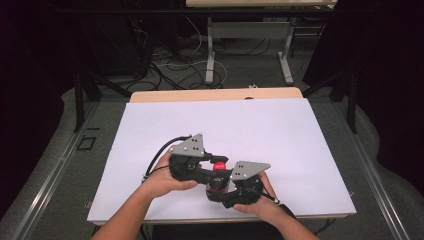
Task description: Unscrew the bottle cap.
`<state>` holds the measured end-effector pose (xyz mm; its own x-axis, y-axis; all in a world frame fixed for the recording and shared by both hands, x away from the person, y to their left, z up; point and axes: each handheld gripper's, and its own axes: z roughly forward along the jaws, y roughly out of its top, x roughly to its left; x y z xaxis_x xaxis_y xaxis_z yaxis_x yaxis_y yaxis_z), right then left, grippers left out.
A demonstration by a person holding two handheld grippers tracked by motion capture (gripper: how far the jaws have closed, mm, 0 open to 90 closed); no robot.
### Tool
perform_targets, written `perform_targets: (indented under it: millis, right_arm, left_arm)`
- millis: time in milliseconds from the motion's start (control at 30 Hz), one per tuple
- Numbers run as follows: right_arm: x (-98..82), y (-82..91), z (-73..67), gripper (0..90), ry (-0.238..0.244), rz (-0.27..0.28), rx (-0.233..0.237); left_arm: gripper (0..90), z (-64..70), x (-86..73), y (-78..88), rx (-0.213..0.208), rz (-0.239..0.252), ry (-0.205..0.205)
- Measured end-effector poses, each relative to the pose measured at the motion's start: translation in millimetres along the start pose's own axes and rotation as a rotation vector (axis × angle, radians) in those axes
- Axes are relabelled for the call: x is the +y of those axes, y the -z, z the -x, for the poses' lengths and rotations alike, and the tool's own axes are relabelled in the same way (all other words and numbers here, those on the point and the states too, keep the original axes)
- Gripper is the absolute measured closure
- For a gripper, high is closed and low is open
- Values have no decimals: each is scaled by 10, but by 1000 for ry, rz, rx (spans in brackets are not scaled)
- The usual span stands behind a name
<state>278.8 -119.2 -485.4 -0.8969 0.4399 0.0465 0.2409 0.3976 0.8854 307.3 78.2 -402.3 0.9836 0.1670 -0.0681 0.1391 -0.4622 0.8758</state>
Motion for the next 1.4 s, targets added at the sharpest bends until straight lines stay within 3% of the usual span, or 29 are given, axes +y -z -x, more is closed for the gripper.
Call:
perform_targets:
  millis: [100, 200, 267, 300, 433, 533, 700, 800, 867, 1033, 1167, 1267, 1367, 1400]
  right_arm:
    - [-7, -12, 7, 294, -7, -4, -21]
    - [-12, -11, 24, 294, -27, -18, -46]
    - [-16, -11, 32, 294, -39, -18, -68]
    - [-18, -10, 40, 294, -38, -21, -88]
    - [-24, -4, 61, 294, -47, -22, -137]
    - [-29, -3, 70, 294, -55, -20, -161]
    - [-37, 14, 93, 294, -70, -21, -188]
    - [-45, 22, 111, 294, -89, -18, -185]
    - [-48, 17, 106, 294, -78, -17, -187]
    - [-39, 17, 96, 294, -60, -11, -158]
    - [-27, 19, 86, 294, -65, -4, -129]
    - [-24, 19, 83, 294, -61, 0, -108]
    - [-20, 21, 73, 294, -58, -12, -89]
    - [-22, 12, 68, 294, -56, -2, -91]
  left_arm:
    - [609, 11, -4, -27, 38, -3, 17]
    - [610, 50, -9, -65, 104, 10, 65]
    - [610, 106, -4, -101, 175, 17, 94]
    - [610, 129, 3, -119, 217, 15, 89]
    - [610, 274, 30, -227, 376, 37, 159]
    - [611, 348, 55, -294, 466, 49, 208]
    - [611, 387, 78, -386, 535, 75, 260]
    - [603, 373, 83, -402, 525, 77, 257]
    - [525, 345, 82, -371, 484, 86, 259]
    - [417, 303, 82, -199, 477, 109, 252]
    - [387, 230, 70, -38, 367, 106, 218]
    - [386, 203, 64, 32, 305, 68, 167]
    - [385, 151, 54, 84, 248, 49, 89]
    - [385, 132, 50, 96, 213, 38, 85]
